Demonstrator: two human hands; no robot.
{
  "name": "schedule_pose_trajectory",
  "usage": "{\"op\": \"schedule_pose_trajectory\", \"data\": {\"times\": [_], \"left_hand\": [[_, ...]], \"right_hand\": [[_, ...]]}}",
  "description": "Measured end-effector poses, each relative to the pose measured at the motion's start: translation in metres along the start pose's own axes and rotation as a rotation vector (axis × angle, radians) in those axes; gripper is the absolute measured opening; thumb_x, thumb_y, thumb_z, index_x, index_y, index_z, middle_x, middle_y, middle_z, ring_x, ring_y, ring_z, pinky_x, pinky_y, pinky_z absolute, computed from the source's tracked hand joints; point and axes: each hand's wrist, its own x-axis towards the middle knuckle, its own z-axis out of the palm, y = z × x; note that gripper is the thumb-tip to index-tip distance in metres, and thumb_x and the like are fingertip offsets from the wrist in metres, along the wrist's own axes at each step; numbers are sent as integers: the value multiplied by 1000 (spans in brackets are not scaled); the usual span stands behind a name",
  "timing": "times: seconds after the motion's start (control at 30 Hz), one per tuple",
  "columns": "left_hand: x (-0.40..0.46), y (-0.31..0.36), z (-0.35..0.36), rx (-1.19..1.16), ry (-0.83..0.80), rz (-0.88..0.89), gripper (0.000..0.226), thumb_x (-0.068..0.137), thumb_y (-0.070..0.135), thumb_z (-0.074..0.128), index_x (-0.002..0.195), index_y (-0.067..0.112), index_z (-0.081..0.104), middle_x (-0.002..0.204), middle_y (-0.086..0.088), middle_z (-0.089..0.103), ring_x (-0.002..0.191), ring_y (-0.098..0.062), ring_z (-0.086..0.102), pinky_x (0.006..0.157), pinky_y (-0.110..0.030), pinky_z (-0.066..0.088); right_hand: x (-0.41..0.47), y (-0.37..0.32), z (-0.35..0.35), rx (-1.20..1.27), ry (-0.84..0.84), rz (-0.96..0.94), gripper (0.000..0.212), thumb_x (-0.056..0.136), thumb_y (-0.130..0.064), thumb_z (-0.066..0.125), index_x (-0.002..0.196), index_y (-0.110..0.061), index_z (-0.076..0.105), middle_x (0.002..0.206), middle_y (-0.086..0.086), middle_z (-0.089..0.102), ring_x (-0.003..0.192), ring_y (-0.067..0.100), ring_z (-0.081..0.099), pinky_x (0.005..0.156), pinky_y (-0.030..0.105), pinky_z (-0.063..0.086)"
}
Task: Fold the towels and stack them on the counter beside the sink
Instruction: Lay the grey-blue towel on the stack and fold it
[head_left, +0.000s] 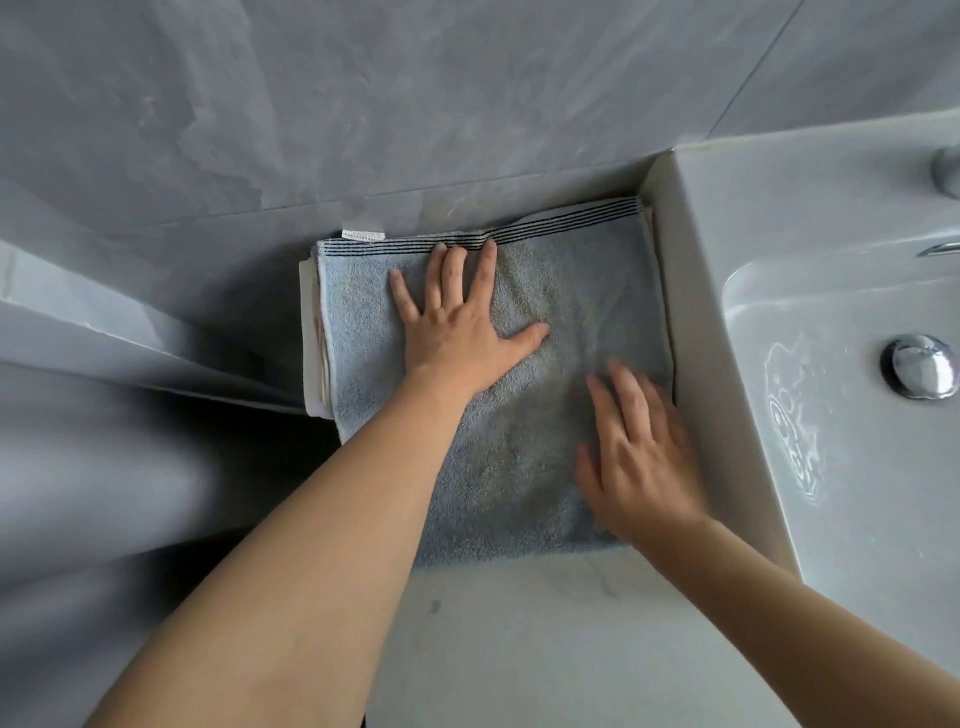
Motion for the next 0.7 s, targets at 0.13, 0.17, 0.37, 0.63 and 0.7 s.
{"op": "schedule_pose_trajectory", "data": {"times": [0.13, 0.17, 0.37, 0.63, 0.7], "left_hand": [[1, 0, 7, 1, 71, 5, 104, 77, 90, 22, 159, 32, -6, 165, -4, 4, 154, -23, -10, 116, -65, -11], [1, -1, 9, -1, 90, 4, 103, 78, 90, 22, 159, 32, -4, 165, -4, 5, 154, -23, -9, 117, -65, -10], [2, -2, 16, 15, 164, 7, 100, 80, 85, 25, 160, 30, 3, 162, -5, 13, 155, -24, -2, 117, -67, -6], [3, -2, 20, 41, 182, 15, 97, 82, 83, 22, 160, 28, 1, 161, -7, 15, 155, -25, -2, 117, -68, -4], [3, -3, 21, 48, 187, 15, 97, 82, 82, 23, 160, 27, 2, 161, -7, 16, 155, -26, -1, 117, -68, -5]], "right_hand": [[27, 12, 21, 70, -30, 59, 72, 94, -41, 39, 152, 0, 25, 160, 18, 18, 148, 32, 17, 120, 48, 18], [25, 17, 29, 48, -54, 78, 73, 95, -42, 37, 153, 0, 23, 161, 18, 16, 149, 31, 15, 120, 47, 16], [5, 18, 50, -20, -28, 155, 78, 91, -38, 42, 154, 1, 18, 161, 19, 12, 150, 32, 9, 122, 47, 12], [7, 20, 51, 89, 55, 150, 75, 83, -28, 43, 151, 1, 28, 160, 17, 22, 149, 29, 13, 122, 45, 14], [7, 21, 52, 94, 73, 151, 74, 83, -27, 43, 151, 0, 28, 160, 16, 22, 149, 28, 13, 122, 44, 12]]}}
